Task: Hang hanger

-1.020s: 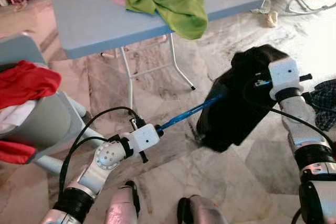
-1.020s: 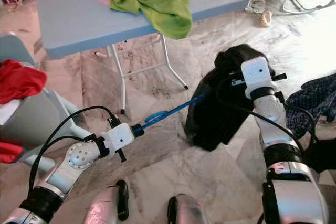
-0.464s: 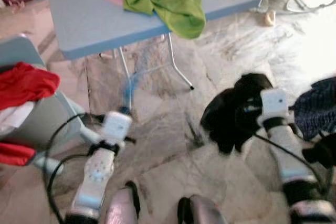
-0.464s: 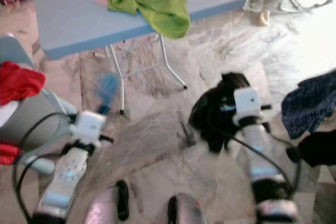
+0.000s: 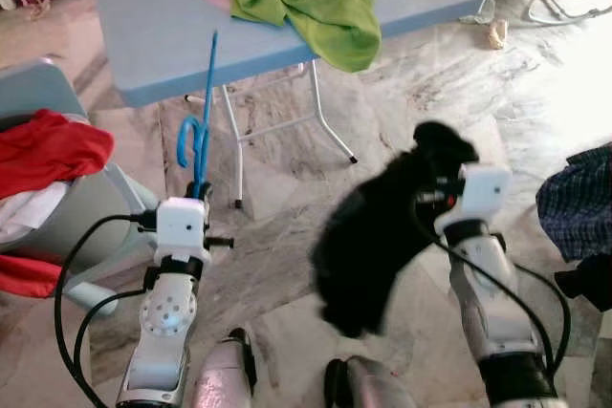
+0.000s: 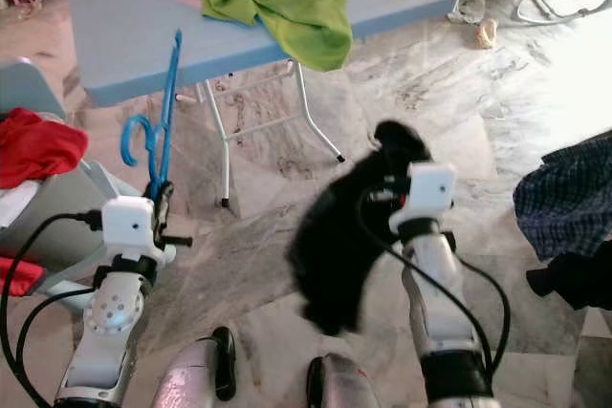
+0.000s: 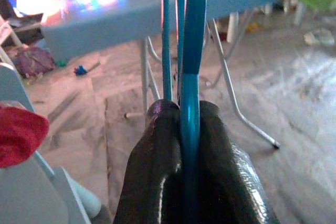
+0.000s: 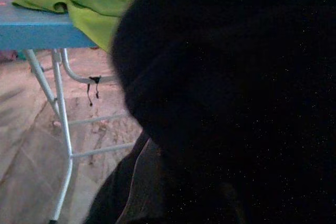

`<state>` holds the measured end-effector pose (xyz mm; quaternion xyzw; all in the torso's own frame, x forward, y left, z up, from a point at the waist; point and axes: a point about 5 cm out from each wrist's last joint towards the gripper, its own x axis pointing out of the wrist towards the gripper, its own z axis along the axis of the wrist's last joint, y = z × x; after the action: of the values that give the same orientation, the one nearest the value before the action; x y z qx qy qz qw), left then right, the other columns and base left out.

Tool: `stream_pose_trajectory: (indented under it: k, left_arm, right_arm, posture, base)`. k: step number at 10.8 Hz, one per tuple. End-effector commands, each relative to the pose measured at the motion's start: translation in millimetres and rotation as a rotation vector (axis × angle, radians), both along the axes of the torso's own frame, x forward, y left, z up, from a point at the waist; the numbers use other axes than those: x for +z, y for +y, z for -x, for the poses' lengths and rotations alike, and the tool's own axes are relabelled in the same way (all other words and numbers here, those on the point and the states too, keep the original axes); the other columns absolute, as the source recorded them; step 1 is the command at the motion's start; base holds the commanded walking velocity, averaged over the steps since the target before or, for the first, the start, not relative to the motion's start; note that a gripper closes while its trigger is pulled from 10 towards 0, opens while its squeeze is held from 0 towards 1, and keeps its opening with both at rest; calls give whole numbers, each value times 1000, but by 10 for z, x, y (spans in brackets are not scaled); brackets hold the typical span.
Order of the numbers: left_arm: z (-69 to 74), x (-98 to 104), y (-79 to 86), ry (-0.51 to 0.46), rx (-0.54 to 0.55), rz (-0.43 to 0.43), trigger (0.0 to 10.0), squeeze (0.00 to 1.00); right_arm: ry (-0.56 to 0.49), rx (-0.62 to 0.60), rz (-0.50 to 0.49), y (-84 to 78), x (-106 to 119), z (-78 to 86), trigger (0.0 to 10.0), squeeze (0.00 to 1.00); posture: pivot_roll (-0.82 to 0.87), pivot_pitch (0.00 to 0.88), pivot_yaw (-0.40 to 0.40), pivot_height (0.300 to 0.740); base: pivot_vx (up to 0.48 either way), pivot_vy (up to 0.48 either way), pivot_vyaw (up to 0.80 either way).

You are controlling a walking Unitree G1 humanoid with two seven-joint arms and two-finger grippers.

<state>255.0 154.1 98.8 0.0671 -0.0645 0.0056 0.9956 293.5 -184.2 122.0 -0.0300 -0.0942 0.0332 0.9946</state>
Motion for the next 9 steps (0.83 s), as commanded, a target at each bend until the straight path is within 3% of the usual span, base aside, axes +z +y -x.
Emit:
stream_pose_trajectory:
  k: [1, 4, 6, 9]
  left_arm:
    - [-15, 174, 36, -71, 25, 17, 10000, 0]
    - [-52, 137, 84, -52, -6, -18, 10000, 0]
    - [-123, 179, 88, -66, -8, -29, 10000, 0]
    - [-167, 396, -47, -153, -40, -40, 10000, 0]
  right_arm:
    - [-84, 37, 50, 46, 211, -21, 10000, 0]
    - [-31, -9, 68, -51, 106, -14, 10000, 0]
    - [-30, 17, 56, 22, 120, -58, 10000, 0]
    - [-130, 49, 39, 161, 394, -132, 10000, 0]
  posture:
    - [28, 183, -23, 740]
    - [42, 157, -22, 740]
    - [47, 156, -28, 740]
    - [59, 158, -36, 740]
  base:
    - [480, 0, 0]
    - [480, 0, 0]
    - [480, 0, 0]
    - [480, 0, 210]
